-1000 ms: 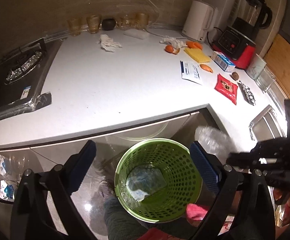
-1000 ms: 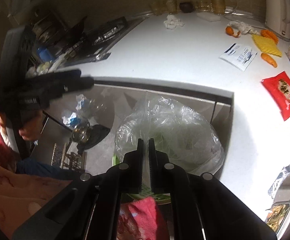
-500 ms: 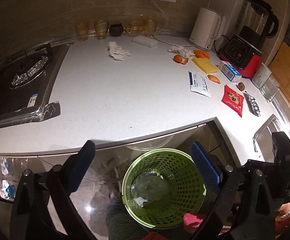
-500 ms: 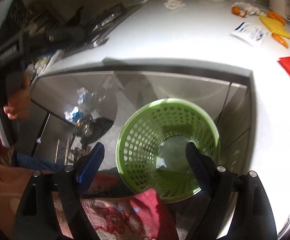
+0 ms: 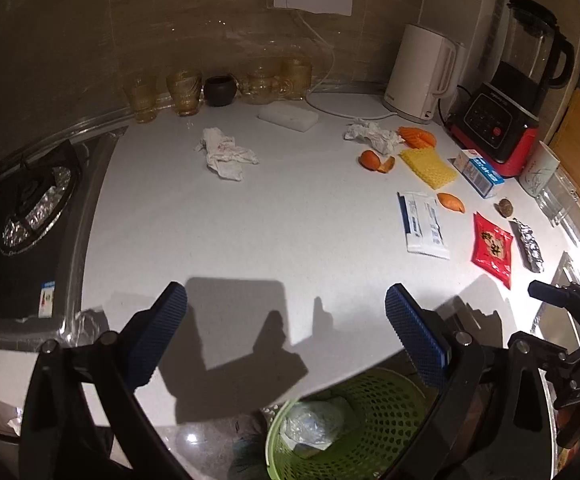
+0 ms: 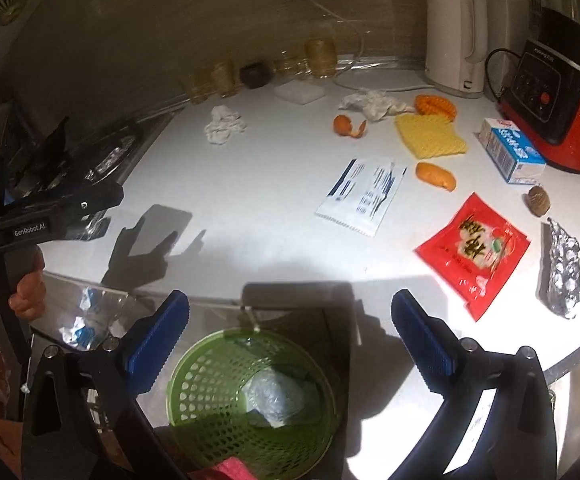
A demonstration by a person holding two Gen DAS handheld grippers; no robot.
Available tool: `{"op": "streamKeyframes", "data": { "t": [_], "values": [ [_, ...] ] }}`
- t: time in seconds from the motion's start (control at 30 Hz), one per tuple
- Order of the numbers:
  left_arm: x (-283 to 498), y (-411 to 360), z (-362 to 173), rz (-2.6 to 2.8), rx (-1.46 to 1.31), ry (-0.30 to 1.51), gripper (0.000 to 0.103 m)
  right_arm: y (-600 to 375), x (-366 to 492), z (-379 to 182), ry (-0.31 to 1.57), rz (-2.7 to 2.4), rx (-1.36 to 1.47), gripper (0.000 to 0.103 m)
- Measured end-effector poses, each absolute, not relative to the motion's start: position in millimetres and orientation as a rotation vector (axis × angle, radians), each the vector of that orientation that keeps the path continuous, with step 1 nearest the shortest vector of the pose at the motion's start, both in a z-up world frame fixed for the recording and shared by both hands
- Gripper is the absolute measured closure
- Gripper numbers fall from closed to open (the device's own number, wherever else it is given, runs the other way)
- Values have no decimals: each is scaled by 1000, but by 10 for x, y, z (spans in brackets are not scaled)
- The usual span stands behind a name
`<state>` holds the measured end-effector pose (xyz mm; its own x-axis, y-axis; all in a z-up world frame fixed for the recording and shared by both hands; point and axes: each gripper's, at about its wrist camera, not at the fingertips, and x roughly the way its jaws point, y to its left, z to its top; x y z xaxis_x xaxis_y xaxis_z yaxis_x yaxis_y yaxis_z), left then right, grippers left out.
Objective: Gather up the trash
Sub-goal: 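Move the left tool to the crumpled white tissue while the right tool approaches the medicine packet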
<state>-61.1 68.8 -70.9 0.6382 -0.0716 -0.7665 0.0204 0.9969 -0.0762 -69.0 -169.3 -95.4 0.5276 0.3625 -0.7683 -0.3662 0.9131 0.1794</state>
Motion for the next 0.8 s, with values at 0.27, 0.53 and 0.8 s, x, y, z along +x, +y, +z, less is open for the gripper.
{"op": "streamKeyframes", "data": {
  "t": [0.27,0.53,0.8],
  "values": [
    [259,935,-815,-16,-84,855,8,-1624,-30,-1002,875,230,75,3],
    [1015,1205,-1167,6,-98,890,8,-1579,531,-1407,939,57,171,3],
    [1597,1350,-1412,7,-89,930,8,-1502,829,-1618,972,-83,186,3]
  ]
}}
